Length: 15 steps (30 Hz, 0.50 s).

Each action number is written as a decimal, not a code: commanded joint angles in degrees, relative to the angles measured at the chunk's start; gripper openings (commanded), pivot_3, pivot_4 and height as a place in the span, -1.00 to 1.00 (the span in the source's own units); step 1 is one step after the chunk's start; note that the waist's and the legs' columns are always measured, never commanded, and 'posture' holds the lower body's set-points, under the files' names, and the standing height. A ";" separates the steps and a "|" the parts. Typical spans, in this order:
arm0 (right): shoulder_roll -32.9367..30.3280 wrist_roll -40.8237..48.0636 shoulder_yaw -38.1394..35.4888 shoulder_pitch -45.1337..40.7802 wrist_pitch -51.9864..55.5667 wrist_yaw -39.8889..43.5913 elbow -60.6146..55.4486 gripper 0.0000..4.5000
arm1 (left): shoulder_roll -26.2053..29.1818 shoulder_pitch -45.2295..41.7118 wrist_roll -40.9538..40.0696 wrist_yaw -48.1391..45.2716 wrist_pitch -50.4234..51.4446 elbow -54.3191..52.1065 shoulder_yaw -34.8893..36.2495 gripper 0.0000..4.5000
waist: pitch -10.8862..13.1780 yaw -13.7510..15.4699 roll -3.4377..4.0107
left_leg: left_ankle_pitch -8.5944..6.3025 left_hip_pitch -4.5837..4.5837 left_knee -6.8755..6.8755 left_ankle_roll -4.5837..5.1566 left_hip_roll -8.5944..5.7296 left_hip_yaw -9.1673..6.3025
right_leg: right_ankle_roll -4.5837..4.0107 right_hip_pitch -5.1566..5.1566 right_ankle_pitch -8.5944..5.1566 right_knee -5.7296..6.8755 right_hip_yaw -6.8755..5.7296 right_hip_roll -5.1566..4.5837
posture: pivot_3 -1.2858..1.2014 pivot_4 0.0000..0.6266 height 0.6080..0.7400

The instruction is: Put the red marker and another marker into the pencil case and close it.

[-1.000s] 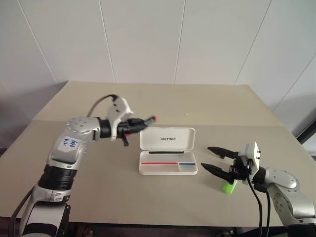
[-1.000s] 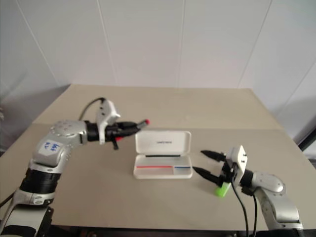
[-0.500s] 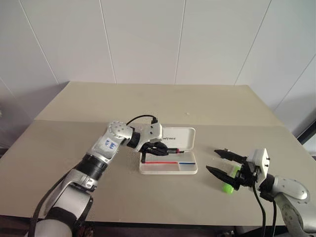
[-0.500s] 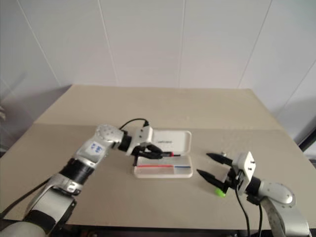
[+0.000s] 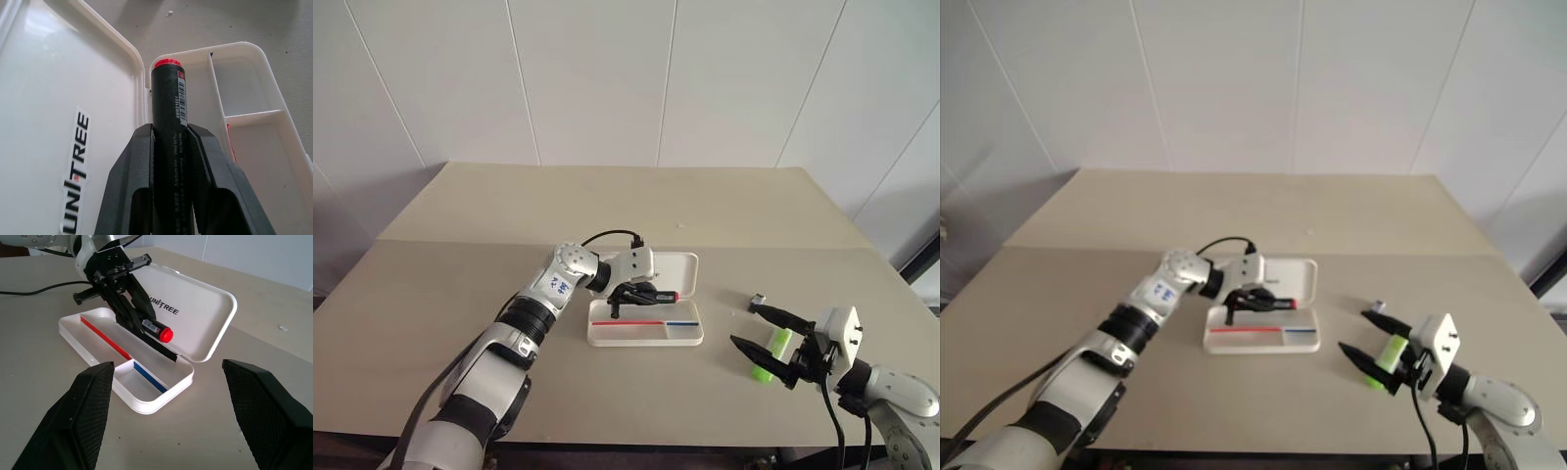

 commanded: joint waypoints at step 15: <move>0.71 0.95 -0.74 0.64 -0.02 -1.57 -3.73 1.00 | 0.97 3.91 -2.86 -2.67 6.52 -13.29 3.11 0.98 | 0.00 -0.05 0.00 | 0.00 0.02 -0.01 0.00 0.01 -0.01 | 0.00 0.00 0.00 0.06 0.00 0.00 | 0.03 -0.52 1.00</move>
